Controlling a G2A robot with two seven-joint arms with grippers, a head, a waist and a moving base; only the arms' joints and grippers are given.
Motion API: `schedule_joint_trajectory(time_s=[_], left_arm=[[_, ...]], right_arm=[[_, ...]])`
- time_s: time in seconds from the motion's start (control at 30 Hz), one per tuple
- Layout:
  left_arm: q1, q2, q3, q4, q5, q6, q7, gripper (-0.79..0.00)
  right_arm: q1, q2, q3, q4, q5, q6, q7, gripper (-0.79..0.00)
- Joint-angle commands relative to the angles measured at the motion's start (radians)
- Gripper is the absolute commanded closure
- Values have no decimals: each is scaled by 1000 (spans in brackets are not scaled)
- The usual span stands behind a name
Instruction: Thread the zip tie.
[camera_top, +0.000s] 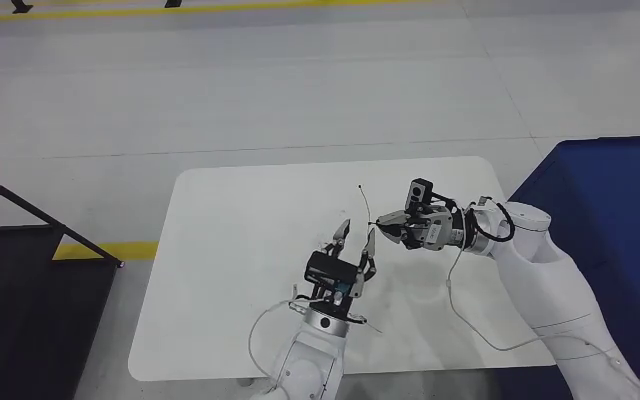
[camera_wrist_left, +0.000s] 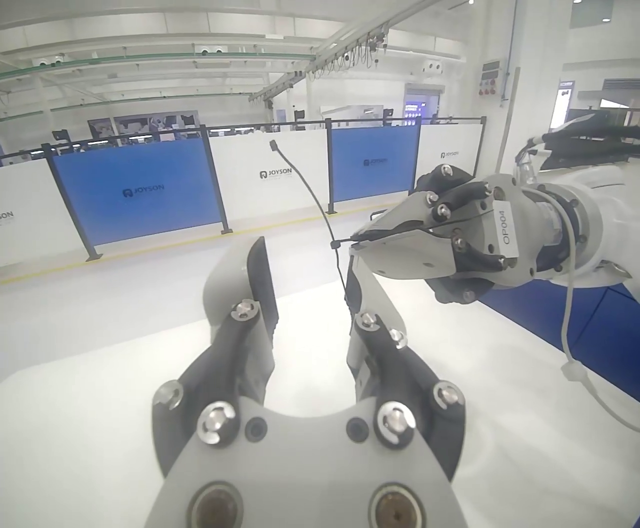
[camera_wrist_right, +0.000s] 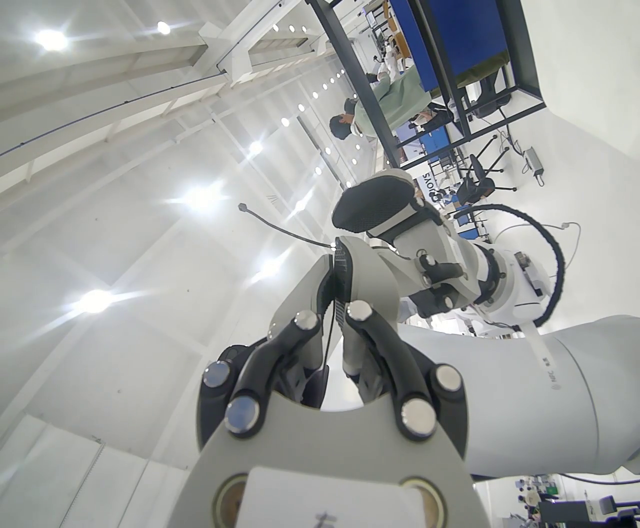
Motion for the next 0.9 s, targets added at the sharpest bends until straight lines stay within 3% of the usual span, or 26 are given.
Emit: schedule_joint_trajectory(time_s=[0.0, 0.13, 0.27, 0.4, 0.47, 0.87], left_arm=[[2, 0, -1, 0, 5, -2, 1, -228], [3, -2, -2, -2, 10, -9, 5, -160], [4, -4, -3, -1, 9, -8, 10, -188], [1, -6, -2, 1, 10, -12, 8, -95], [1, -7, -2, 2, 11, -14, 7, 0], [12, -9, -10, -6, 30, -28, 6, 0]], right_arm=[[0, 0, 0, 0, 0, 0, 0, 0], [0, 0, 0, 0, 0, 0, 0, 0], [0, 0, 0, 0, 0, 0, 0, 0], [0, 0, 0, 0, 0, 0, 0, 0], [0, 0, 0, 0, 0, 0, 0, 0], [-5, -1, 5, -7, 11, -14, -17, 0]])
